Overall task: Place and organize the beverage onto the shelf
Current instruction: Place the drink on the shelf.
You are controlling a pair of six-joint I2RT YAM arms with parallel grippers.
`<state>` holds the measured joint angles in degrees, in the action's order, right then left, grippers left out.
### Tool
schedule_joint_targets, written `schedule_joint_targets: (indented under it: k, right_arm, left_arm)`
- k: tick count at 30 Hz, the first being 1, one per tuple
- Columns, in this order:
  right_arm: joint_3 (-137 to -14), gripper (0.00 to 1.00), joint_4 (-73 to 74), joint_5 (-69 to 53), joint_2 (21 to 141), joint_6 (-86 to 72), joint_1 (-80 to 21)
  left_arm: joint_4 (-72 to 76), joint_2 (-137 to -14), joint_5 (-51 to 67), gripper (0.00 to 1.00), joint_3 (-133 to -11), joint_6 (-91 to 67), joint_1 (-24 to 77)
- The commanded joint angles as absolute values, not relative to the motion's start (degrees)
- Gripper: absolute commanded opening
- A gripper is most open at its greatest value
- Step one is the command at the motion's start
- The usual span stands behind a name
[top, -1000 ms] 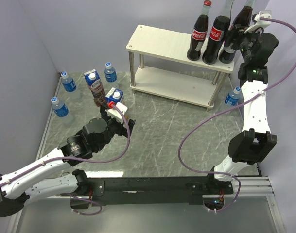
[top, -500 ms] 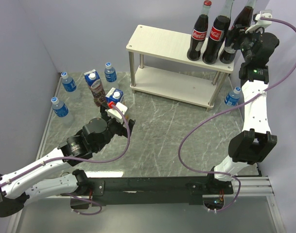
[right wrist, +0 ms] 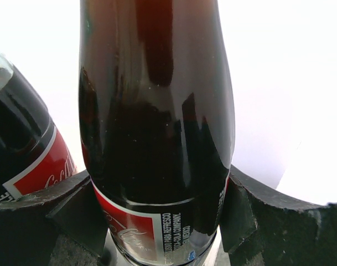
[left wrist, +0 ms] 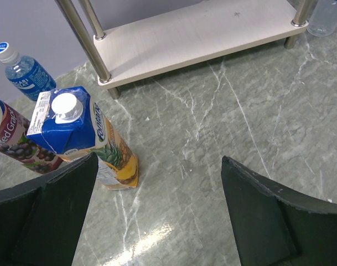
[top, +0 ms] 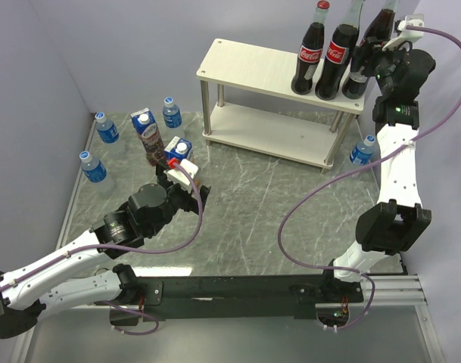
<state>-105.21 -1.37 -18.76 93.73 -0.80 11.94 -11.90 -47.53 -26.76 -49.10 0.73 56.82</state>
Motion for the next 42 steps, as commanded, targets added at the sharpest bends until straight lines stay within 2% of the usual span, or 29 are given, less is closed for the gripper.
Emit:
schedule_joint_targets:
  k: [1, 21, 42]
  right_arm:
    - [-111.3, 0.68, -11.4, -18.5, 92.4, -1.2, 12.6]
    - [-112.1, 0.77, -10.5, -18.9, 92.4, -1.4, 12.7]
    - [-115.5, 0.82, -10.0, -19.6, 92.2, -2.0, 12.7]
  left_arm:
    - [-10.3, -47.4, -26.0, 0.98, -49.4, 0.4, 56.5]
    - [-10.3, -47.1, -25.8, 0.98, -49.4, 0.4, 56.6]
    - [-10.3, -46.8, -25.8, 0.98, -49.4, 0.4, 56.4]
